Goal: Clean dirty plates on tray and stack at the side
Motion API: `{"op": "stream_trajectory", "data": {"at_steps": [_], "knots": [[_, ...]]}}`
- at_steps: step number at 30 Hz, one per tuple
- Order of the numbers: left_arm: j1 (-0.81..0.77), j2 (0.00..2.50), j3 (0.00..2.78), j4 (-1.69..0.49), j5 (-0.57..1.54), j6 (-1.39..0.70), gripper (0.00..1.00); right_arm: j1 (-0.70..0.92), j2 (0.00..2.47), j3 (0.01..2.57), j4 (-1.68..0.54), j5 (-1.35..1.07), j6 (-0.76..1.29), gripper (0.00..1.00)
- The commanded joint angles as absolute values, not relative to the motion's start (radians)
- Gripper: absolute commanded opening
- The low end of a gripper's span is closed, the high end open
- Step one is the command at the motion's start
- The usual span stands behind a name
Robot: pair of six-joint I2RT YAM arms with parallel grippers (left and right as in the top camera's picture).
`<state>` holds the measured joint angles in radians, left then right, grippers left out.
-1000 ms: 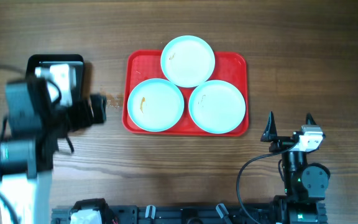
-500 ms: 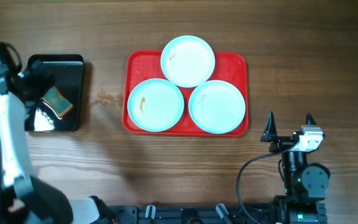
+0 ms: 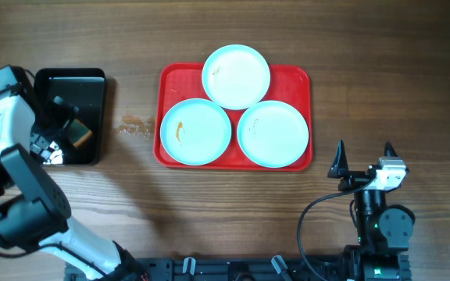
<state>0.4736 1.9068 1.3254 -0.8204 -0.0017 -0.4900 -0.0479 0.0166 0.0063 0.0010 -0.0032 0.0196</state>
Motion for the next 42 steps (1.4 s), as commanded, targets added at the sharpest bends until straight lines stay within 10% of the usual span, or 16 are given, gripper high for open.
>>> {"op": "stream_trajectory", "data": {"at_steps": [1,11,22,25,28,38,42], "knots": [[0.468,1.98,1.34,-0.799,0.015,-0.502,0.89,-0.054,0.014,0.005,0.006,-0.001,0.003,1.0],[0.463,2.029,1.34,-0.698,0.165,-0.353,0.71,-0.054,0.014,0.005,0.006,-0.001,0.003,1.0],[0.455,2.035,1.34,-0.708,0.137,-0.351,0.04,-0.054,0.014,0.005,0.006,-0.001,0.002,1.0],[0.459,2.03,1.34,-0.715,0.136,-0.347,0.04,-0.054,0.014,0.005,0.006,-0.001,0.002,1.0],[0.474,2.021,1.34,-0.714,0.133,-0.347,1.0,-0.054,0.014,0.005,0.006,-0.001,0.003,1.0],[0.507,2.023,1.34,-0.643,0.109,-0.344,1.0,-0.054,0.014,0.005,0.006,-0.001,0.002,1.0],[0.507,2.031,1.34,-0.611,0.081,-0.344,0.68,-0.054,0.014,0.005,0.006,-0.001,0.003,1.0]]}}
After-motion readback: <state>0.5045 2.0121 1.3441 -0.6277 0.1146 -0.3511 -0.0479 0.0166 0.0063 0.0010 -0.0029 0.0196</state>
